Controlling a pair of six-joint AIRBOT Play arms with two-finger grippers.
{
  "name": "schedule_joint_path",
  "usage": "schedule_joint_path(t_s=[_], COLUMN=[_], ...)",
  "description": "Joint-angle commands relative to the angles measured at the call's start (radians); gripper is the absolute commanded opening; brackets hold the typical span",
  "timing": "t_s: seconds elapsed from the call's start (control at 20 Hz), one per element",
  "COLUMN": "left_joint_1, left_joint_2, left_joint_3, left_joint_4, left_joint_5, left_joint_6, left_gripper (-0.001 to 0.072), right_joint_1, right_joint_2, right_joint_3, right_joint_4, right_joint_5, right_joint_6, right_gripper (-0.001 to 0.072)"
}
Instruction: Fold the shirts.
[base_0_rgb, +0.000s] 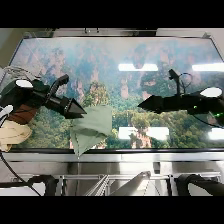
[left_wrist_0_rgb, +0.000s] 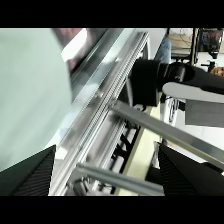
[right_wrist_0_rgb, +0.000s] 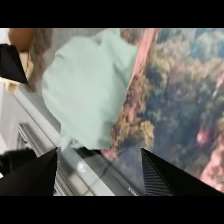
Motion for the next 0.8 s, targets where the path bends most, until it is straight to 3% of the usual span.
schedule_joint_path(t_s=[0.0, 0.4, 0.55, 0.75], left_joint_1=[0.069, 0.276, 0.262, 0.164], left_joint_2=[0.001, 0.001, 0.0, 0.0], left_joint_3=[-0.117, -0.254, -0.306, -0.321], left_joint_4=[0.136, 0.216, 0.241, 0.232], left_joint_5=[0.003, 0.074, 0.185, 0.27], left_joint_6=[-0.053, -0.129, -0.111, -0.064], left_gripper=[0.0714, 0.0708, 0.0707, 0.0707], right_joint_1=[0.165, 0.52, 0.541, 0.541], right_joint_2=[-0.048, -0.24, -0.25, -0.348], right_joint_3=[0.0, 0.034, 0.041, 0.126], right_joint_4=[-0.041, 0.121, 0.157, 0.319], right_joint_5=[-0.115, -0.108, -0.23, -0.359], right_joint_6=[0.008, 0.022, 0.022, -0.023], right_gripper=[0.0586, 0.0582, 0.0581, 0.0581])
